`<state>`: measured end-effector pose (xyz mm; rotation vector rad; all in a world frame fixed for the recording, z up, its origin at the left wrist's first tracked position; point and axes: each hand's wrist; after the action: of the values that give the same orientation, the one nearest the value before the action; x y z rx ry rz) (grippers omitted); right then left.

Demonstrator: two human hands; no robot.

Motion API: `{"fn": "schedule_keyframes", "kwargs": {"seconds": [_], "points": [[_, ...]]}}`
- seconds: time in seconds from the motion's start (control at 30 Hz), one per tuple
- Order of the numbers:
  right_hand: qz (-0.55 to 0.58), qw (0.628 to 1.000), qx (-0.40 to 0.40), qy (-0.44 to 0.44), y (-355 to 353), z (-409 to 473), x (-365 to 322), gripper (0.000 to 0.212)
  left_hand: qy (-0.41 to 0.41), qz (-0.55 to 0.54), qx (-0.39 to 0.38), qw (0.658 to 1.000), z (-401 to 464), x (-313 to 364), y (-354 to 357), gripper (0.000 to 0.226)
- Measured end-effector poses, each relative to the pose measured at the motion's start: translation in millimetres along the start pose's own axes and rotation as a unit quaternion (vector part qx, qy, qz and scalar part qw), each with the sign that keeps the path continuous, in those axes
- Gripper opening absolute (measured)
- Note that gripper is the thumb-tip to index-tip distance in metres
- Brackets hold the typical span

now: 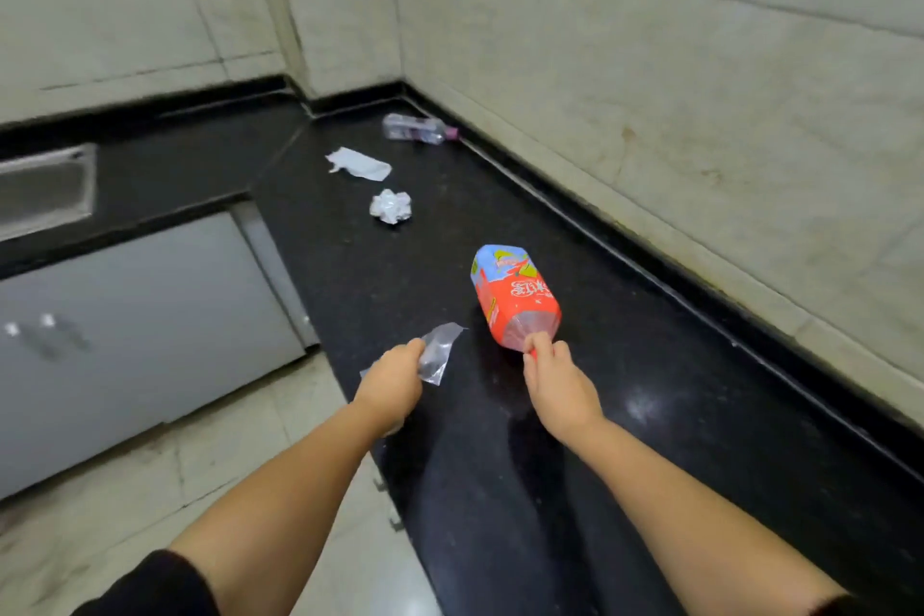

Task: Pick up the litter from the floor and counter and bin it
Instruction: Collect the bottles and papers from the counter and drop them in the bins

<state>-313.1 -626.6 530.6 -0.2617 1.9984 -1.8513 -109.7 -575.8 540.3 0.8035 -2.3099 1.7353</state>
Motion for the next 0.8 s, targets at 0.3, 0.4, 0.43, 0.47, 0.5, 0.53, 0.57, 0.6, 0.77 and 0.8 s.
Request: {"fn": "schedule_keyframes", "kwargs": {"seconds": [0.3,0.4,0.43,0.47,0.5,0.53,0.57,0.6,0.77,0.8], "points": [[-0.064,0.969,-0.087,-0.223,-10,-78,-230,0.042,-0.177,-0.070,0.165,0.968,-234,-176,-66,0.028],[0.081,0.959,-0.118,-0.245,7,-142,-311,0.035,-0.245,-0.109,0.192,0.944,-339,-243,-55,0.038],[0.089,0.950,-0.129,-0.271,18,-162,-337,0.030,-0.272,-0.125,0.200,0.933,-376,-262,-48,0.032],[0.085,0.942,-0.141,-0.294,27,-187,-363,0.028,-0.302,-0.135,0.213,0.919,-414,-280,-36,0.026],[0.082,0.933,-0.150,-0.318,39,-206,-384,0.027,-0.324,-0.148,0.226,0.907,-446,-293,-25,0.028],[0.077,0.921,-0.170,-0.342,52,-232,-408,0.027,-0.349,-0.157,0.229,0.895,-483,-310,-10,0.029],[0.072,0.908,-0.188,-0.366,67,-256,-430,0.028,-0.374,-0.166,0.224,0.884,-517,-322,5,0.025],[0.053,0.898,-0.212,-0.382,77,-281,-448,0.030,-0.397,-0.174,0.220,0.874,-547,-336,21,0.017],[-0.052,0.814,-0.279,-0.506,134,-399,-531,0.037,-0.501,-0.239,0.247,0.794,-681,-384,98,0.016],[-0.069,0.798,-0.293,-0.521,143,-415,-543,0.036,-0.514,-0.256,0.248,0.780,-698,-388,112,0.021]]}}
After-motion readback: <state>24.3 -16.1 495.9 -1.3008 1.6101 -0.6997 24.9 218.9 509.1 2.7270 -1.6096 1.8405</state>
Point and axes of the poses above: each hand's wrist, its own z-axis towards the middle knuckle, its own y-axis out of the palm, x = y × z, and after that the axes turned 7 degrees about -x, right-handed
